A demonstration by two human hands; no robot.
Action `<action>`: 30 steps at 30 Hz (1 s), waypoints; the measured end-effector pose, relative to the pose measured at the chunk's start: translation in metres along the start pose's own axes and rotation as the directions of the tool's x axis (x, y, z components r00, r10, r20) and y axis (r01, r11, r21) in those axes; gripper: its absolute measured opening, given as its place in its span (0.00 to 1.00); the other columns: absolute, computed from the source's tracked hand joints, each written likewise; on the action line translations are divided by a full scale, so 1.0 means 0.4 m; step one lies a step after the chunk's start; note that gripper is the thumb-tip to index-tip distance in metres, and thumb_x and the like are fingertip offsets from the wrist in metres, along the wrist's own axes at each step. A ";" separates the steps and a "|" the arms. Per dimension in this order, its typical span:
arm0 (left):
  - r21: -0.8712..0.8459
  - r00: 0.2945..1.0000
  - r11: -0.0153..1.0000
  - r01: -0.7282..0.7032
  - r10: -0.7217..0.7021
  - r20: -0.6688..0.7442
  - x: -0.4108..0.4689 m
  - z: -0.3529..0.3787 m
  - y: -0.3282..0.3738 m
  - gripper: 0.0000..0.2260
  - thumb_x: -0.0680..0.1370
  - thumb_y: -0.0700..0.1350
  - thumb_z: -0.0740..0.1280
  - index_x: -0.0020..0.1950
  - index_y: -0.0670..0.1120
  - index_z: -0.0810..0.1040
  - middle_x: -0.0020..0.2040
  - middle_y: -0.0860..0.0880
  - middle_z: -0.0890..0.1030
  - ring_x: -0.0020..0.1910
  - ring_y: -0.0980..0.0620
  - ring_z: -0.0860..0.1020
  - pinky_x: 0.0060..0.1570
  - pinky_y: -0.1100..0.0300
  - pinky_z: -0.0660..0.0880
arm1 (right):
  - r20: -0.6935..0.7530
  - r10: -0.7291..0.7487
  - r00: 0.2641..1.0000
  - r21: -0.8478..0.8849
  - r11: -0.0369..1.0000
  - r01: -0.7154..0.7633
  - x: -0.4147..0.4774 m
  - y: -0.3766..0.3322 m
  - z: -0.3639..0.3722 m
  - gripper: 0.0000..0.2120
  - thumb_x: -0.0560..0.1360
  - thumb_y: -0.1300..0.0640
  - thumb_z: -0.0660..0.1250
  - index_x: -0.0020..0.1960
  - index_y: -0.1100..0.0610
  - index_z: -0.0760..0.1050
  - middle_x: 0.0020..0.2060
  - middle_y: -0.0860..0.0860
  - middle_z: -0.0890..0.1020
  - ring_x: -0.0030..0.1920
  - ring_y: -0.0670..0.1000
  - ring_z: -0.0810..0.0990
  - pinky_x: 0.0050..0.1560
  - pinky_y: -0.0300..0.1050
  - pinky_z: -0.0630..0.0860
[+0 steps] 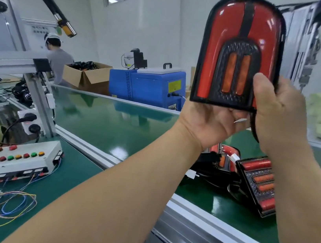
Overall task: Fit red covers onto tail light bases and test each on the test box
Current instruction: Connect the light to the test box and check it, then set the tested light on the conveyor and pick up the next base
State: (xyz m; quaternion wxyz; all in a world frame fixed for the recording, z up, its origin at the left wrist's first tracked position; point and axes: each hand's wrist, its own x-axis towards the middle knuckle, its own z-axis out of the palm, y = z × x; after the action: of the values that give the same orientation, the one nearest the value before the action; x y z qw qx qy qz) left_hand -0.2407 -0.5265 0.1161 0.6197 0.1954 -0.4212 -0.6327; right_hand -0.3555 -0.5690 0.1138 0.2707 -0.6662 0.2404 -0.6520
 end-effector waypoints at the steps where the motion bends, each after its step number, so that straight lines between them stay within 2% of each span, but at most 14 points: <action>1: -0.012 1.000 1.000 0.004 -0.004 -0.002 0.009 0.010 -0.002 0.21 0.82 0.57 0.50 0.54 0.45 0.76 0.43 0.44 0.81 0.32 0.49 0.77 0.54 0.50 0.70 | -0.010 -0.023 1.000 -0.013 1.000 0.023 0.005 -0.007 -0.011 0.12 0.79 0.46 0.60 0.40 0.48 0.73 0.30 0.40 0.75 0.32 0.38 0.73 0.32 0.30 0.68; 3: -0.013 0.999 1.000 0.020 -0.020 -0.030 0.027 0.026 -0.008 0.22 0.83 0.57 0.50 0.56 0.44 0.77 0.46 0.44 0.83 0.37 0.47 0.81 0.56 0.49 0.72 | -0.039 -0.055 0.998 -0.047 0.997 0.053 0.018 -0.010 -0.031 0.10 0.80 0.47 0.60 0.41 0.47 0.72 0.31 0.39 0.75 0.33 0.36 0.73 0.33 0.27 0.66; 4: -0.013 0.998 0.999 0.032 -0.033 -0.058 0.035 0.030 -0.015 0.22 0.83 0.57 0.51 0.60 0.43 0.76 0.53 0.42 0.83 0.46 0.45 0.82 0.61 0.46 0.72 | -0.055 -0.063 0.996 -0.074 0.995 0.059 0.022 -0.007 -0.039 0.09 0.80 0.48 0.60 0.43 0.48 0.73 0.32 0.39 0.75 0.33 0.34 0.73 0.33 0.26 0.66; 6: -0.013 0.986 0.998 0.057 -0.059 -0.155 0.049 0.033 -0.031 0.25 0.83 0.56 0.53 0.71 0.40 0.71 0.68 0.37 0.75 0.65 0.38 0.75 0.71 0.40 0.65 | -0.075 -0.065 0.995 -0.142 0.988 0.054 0.028 0.005 -0.055 0.10 0.80 0.46 0.59 0.47 0.51 0.73 0.34 0.40 0.75 0.34 0.34 0.73 0.34 0.26 0.66; 8: -0.029 0.956 0.999 0.040 -0.046 -0.289 0.058 0.027 -0.047 0.26 0.84 0.55 0.53 0.74 0.39 0.69 0.71 0.36 0.72 0.70 0.36 0.72 0.71 0.40 0.66 | -0.075 -0.032 0.997 -0.170 0.985 0.019 0.027 0.030 -0.069 0.14 0.79 0.45 0.58 0.50 0.54 0.74 0.38 0.44 0.78 0.39 0.37 0.78 0.43 0.30 0.74; 10: -0.075 0.922 0.997 -0.005 -0.024 -0.386 0.062 0.016 -0.055 0.27 0.84 0.58 0.52 0.72 0.39 0.71 0.70 0.36 0.74 0.69 0.37 0.73 0.69 0.42 0.69 | -0.063 0.043 0.997 -0.169 0.984 -0.053 0.016 0.059 -0.081 0.16 0.80 0.44 0.58 0.53 0.57 0.75 0.43 0.53 0.81 0.44 0.52 0.82 0.46 0.54 0.81; 11: -0.094 0.906 0.995 -0.024 -0.018 -0.423 0.063 0.006 -0.057 0.29 0.84 0.60 0.52 0.69 0.38 0.73 0.69 0.36 0.75 0.68 0.37 0.74 0.68 0.43 0.71 | -0.057 0.084 0.995 -0.178 0.980 -0.093 0.011 0.075 -0.086 0.17 0.80 0.44 0.58 0.53 0.57 0.75 0.43 0.54 0.81 0.43 0.56 0.83 0.43 0.58 0.82; 15: -0.005 0.861 1.000 0.016 -0.016 -0.508 0.054 -0.025 -0.071 0.26 0.83 0.63 0.53 0.48 0.43 0.78 0.62 0.38 0.81 0.61 0.40 0.80 0.63 0.44 0.76 | -0.012 0.266 0.964 -0.107 0.958 -0.266 -0.018 0.145 -0.089 0.13 0.80 0.45 0.60 0.52 0.54 0.76 0.44 0.50 0.83 0.39 0.46 0.84 0.32 0.42 0.81; 16: 0.044 0.851 0.998 0.039 -0.010 -0.525 0.050 -0.030 -0.078 0.26 0.83 0.63 0.54 0.48 0.42 0.79 0.59 0.38 0.82 0.58 0.41 0.80 0.63 0.45 0.76 | -0.009 0.301 0.954 -0.095 0.949 -0.301 -0.029 0.161 -0.084 0.12 0.80 0.45 0.60 0.52 0.52 0.75 0.44 0.50 0.83 0.40 0.49 0.84 0.34 0.46 0.82; 18: 0.100 0.839 0.993 0.057 0.007 -0.543 0.047 -0.038 -0.096 0.26 0.83 0.61 0.56 0.56 0.40 0.81 0.59 0.38 0.82 0.54 0.42 0.80 0.63 0.46 0.76 | -0.007 0.354 0.935 -0.088 0.931 -0.354 -0.053 0.191 -0.073 0.14 0.78 0.43 0.59 0.55 0.50 0.74 0.46 0.50 0.82 0.46 0.54 0.83 0.42 0.52 0.82; 21: 0.142 0.812 0.987 0.070 0.026 -0.584 0.044 -0.051 -0.125 0.23 0.84 0.55 0.57 0.64 0.37 0.78 0.62 0.37 0.81 0.57 0.40 0.80 0.64 0.44 0.75 | -0.017 0.418 0.908 -0.075 0.905 -0.418 -0.085 0.229 -0.061 0.14 0.78 0.43 0.57 0.59 0.47 0.73 0.47 0.47 0.82 0.46 0.50 0.82 0.43 0.48 0.79; 24: 0.211 0.785 0.971 0.107 0.048 -0.617 0.035 -0.070 -0.146 0.20 0.86 0.50 0.56 0.63 0.37 0.78 0.59 0.37 0.82 0.53 0.42 0.81 0.62 0.44 0.77 | -0.017 0.462 0.887 -0.175 0.872 -0.457 -0.104 0.262 -0.055 0.13 0.79 0.45 0.57 0.57 0.50 0.74 0.45 0.46 0.80 0.43 0.45 0.78 0.37 0.41 0.70; 28: 0.304 0.785 0.943 0.135 0.086 -0.614 0.033 -0.075 -0.157 0.13 0.84 0.44 0.58 0.58 0.39 0.79 0.51 0.40 0.82 0.51 0.45 0.79 0.62 0.45 0.75 | -0.045 0.533 0.845 -0.239 0.815 -0.528 -0.109 0.287 -0.044 0.16 0.80 0.46 0.56 0.55 0.56 0.75 0.47 0.52 0.80 0.44 0.52 0.78 0.39 0.46 0.69; 30: 0.366 0.796 0.918 0.153 0.106 -0.597 0.035 -0.070 -0.155 0.11 0.83 0.41 0.58 0.54 0.40 0.79 0.46 0.43 0.82 0.43 0.49 0.81 0.53 0.50 0.79 | -0.072 0.536 0.841 -0.267 0.802 -0.534 -0.106 0.284 -0.042 0.16 0.81 0.47 0.56 0.57 0.58 0.73 0.49 0.55 0.80 0.42 0.52 0.76 0.37 0.44 0.67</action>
State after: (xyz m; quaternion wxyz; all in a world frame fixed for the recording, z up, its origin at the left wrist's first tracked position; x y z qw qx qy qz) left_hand -0.2596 -0.5555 0.0559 0.6607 0.5136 -0.3174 -0.4460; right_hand -0.3702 -0.6251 0.0059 0.3485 -0.6048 0.5058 -0.5069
